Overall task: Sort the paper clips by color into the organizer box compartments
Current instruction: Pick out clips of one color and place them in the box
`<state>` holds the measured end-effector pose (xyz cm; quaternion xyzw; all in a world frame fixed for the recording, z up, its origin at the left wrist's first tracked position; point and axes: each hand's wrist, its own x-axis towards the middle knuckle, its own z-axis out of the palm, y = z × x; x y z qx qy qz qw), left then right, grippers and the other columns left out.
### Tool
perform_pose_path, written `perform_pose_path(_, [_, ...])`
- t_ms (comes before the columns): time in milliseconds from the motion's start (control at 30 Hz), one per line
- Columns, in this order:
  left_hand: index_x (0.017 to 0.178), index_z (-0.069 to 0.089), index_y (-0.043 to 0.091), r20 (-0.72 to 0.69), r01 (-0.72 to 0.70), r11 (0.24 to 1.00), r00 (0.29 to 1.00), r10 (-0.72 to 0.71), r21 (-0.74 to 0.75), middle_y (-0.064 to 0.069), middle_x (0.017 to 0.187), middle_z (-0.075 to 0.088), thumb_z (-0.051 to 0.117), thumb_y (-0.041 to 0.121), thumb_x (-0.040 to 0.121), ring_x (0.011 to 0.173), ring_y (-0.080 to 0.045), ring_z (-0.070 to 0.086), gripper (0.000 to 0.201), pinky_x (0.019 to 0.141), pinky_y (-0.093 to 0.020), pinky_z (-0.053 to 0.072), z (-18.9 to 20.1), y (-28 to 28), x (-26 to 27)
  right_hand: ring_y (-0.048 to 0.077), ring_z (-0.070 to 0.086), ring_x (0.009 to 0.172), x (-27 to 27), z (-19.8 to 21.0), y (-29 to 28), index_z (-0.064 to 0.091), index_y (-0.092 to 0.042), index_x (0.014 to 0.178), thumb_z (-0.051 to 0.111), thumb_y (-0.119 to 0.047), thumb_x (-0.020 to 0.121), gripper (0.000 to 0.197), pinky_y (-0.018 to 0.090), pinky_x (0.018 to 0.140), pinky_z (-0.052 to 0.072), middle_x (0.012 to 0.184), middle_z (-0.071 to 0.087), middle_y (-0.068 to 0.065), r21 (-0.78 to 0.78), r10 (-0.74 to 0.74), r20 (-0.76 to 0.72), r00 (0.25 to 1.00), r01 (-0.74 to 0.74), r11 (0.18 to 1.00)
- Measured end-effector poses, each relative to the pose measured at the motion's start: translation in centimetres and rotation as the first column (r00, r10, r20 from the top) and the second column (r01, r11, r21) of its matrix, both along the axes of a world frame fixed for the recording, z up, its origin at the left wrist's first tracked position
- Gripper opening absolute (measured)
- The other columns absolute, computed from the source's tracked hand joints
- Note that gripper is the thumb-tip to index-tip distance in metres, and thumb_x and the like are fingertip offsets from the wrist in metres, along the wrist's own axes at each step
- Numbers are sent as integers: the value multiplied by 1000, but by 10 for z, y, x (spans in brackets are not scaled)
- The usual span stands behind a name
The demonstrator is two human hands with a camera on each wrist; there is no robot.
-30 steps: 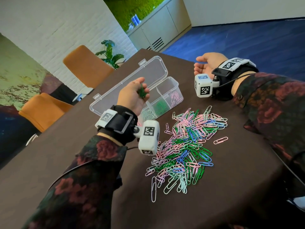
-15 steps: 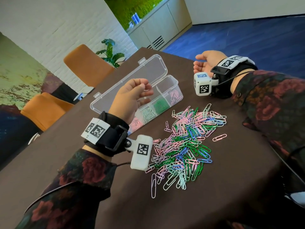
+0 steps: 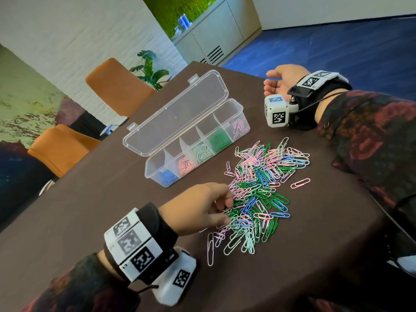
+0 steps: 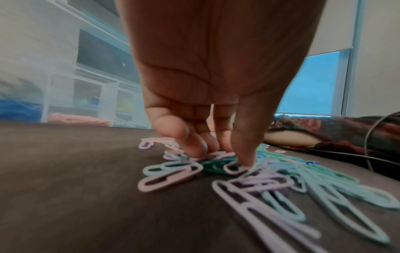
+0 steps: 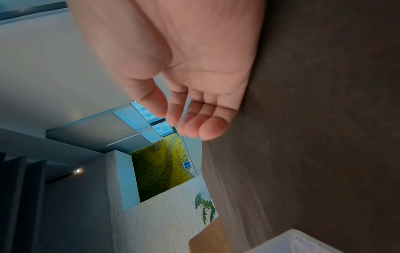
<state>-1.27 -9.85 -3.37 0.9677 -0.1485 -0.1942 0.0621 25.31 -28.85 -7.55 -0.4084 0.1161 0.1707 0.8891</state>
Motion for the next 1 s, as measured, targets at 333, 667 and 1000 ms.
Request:
perform_pose_path(333, [79,59,19,118,64,998,991,-61,-14,7,79,53,66,18,84,67,1,48,9,65,-14,37,-6,1,4,15,52,60,-2,2,0,58,-7,100,46,-14,93,16,24,57,49,77,55,5,-11,-4,-1,1000,4,1000])
perform_pose_path(667, [79,49,28,125,-36,990,991,53,-134,8,65,50,53,10,82,59,-5,44,19,62,-21,39,-6,5,9,14,52,60,-4,4,0,57,-9,92,46,-15,93,13,25,55,48,77,55,4,-24,4,-7,1000,-4,1000])
perform_pose_path(1000, [66,58,12,-424,-548,327,822,380,-770,-9,74,63,62,4,66,57,-15,59,10,53,-22,48,-6,19,17,15,53,61,-5,4,-1,59,-9,92,43,-14,93,16,25,57,49,78,56,5,-16,-10,-1,1000,10,1000])
